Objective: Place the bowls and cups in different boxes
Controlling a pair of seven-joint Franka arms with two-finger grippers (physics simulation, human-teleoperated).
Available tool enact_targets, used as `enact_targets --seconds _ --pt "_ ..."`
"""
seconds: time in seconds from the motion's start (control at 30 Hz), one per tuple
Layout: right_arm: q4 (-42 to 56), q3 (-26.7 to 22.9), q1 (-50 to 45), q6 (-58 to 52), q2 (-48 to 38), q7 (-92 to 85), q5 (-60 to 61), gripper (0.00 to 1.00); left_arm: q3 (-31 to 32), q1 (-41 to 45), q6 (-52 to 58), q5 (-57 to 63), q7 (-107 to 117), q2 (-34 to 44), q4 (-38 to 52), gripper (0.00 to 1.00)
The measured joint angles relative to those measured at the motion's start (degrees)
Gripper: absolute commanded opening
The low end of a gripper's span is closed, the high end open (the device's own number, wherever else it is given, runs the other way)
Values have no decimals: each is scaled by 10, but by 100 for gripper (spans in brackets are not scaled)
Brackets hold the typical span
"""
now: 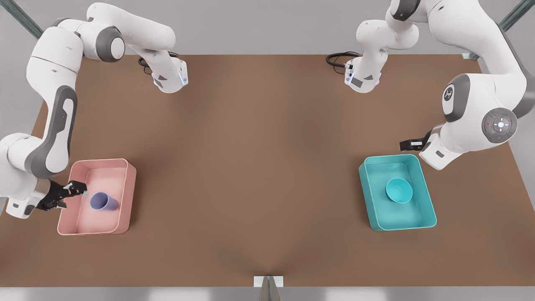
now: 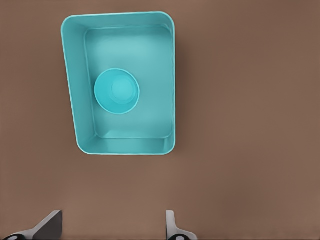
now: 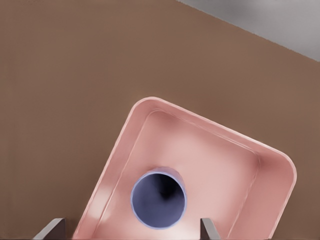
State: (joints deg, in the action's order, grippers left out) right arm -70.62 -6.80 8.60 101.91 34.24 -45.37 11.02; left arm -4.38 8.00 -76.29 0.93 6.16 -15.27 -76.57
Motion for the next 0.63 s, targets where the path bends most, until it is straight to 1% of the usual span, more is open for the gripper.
enact_targets --seconds 0.1,0.17,0.27,0.33,0.4,0.63 --pt "17 -3 -62 -88 -30 36 -8 100 0 0 1 1 -10 0 0 100" --pt "15 -3 -108 -131 -52 69 -37 100 0 0 2 1 -15 0 0 100" --pt "-10 0 -123 -173 -123 113 -83 100 0 -1 3 1 -23 0 0 100" --pt "-31 1 -123 -189 -165 139 -108 100 0 -1 3 1 -27 0 0 100" --pt "-81 1 -121 -190 -207 162 -123 100 0 -1 3 2 -31 -1 0 100" --pt "-116 1 -122 -184 -238 225 -141 100 -1 -1 3 1 -41 -1 0 100"
